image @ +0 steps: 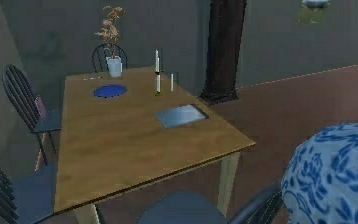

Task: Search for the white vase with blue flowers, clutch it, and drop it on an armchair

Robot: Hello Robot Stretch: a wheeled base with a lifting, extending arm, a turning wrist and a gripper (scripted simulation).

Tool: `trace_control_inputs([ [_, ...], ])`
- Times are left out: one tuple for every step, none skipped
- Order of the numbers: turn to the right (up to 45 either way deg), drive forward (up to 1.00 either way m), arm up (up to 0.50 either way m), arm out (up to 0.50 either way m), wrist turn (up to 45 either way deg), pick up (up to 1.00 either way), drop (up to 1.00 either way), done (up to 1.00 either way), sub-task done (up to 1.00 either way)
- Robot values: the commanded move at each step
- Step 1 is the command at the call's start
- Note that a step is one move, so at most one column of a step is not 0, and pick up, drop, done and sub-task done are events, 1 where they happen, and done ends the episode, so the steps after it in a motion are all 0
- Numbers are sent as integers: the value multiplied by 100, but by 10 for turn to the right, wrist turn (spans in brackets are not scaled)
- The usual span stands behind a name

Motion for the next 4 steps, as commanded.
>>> trace_control_inputs([
  [450,0,0,0,0,0,0,0,0],
  [450,0,0,0,0,0,0,0,0],
  [450,0,0,0,0,0,0,0,0],
  [150,0,0,0,0,0,0,0,0],
])
